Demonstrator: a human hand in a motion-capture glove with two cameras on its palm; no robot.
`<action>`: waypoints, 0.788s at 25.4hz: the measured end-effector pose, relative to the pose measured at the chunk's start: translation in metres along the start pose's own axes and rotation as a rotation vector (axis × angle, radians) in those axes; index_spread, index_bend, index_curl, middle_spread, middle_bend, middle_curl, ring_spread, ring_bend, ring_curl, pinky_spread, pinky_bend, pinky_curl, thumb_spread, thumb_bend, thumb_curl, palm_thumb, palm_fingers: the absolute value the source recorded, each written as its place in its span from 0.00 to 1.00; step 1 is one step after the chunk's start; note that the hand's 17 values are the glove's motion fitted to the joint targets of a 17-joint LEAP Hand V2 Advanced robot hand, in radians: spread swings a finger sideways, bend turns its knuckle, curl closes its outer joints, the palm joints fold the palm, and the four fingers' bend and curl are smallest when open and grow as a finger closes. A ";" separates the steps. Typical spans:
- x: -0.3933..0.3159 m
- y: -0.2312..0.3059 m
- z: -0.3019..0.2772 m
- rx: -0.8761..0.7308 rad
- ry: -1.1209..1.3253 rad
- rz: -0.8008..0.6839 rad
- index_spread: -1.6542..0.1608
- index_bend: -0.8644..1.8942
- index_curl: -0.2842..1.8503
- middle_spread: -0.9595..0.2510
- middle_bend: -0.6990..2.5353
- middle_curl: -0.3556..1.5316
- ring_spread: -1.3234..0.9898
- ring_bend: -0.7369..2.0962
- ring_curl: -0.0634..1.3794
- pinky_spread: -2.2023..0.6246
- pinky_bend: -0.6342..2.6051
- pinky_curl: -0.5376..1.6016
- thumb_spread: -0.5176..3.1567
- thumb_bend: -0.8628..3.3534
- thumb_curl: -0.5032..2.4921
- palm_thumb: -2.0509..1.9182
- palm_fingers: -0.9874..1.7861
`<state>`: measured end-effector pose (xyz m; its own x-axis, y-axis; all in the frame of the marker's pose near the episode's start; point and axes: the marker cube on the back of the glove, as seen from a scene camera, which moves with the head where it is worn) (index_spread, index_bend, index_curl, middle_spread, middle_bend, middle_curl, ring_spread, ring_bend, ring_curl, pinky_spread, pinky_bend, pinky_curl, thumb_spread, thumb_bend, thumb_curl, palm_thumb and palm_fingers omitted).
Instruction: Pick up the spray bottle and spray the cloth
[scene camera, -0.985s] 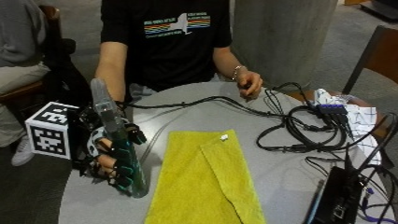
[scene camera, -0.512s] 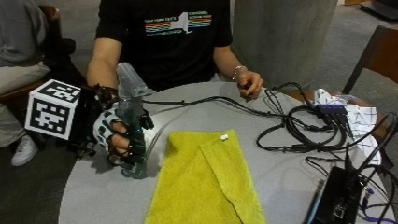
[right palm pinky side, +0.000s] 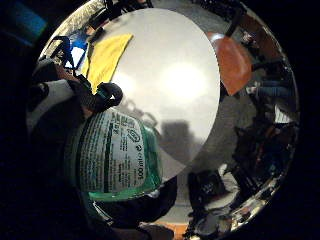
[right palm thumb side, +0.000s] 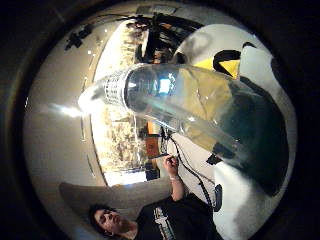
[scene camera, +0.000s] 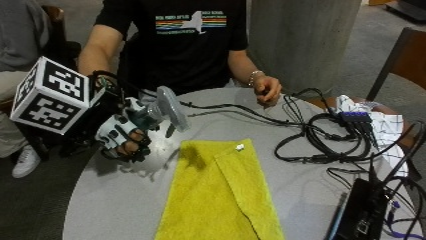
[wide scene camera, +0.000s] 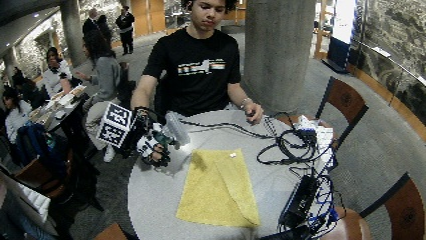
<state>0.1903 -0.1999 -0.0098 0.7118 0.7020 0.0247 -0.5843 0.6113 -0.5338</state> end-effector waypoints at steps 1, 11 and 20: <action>-0.001 0.001 0.001 -0.023 0.026 0.010 0.80 0.39 0.33 0.77 0.29 0.42 0.56 0.39 0.30 0.84 0.31 0.41 0.27 0.20 0.37 0.78 0.77; 0.000 0.003 0.008 -0.178 0.163 0.130 0.81 0.38 0.35 0.77 0.29 0.43 0.56 0.39 0.30 0.83 0.30 0.41 0.26 0.20 0.38 0.78 0.77; 0.004 0.003 0.012 -0.226 0.199 0.197 0.81 0.38 0.35 0.77 0.29 0.43 0.56 0.39 0.30 0.83 0.30 0.42 0.26 0.20 0.39 0.78 0.77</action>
<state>0.1866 -0.1913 -0.0010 0.6686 0.7002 -0.2505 -0.6329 0.3590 -0.6859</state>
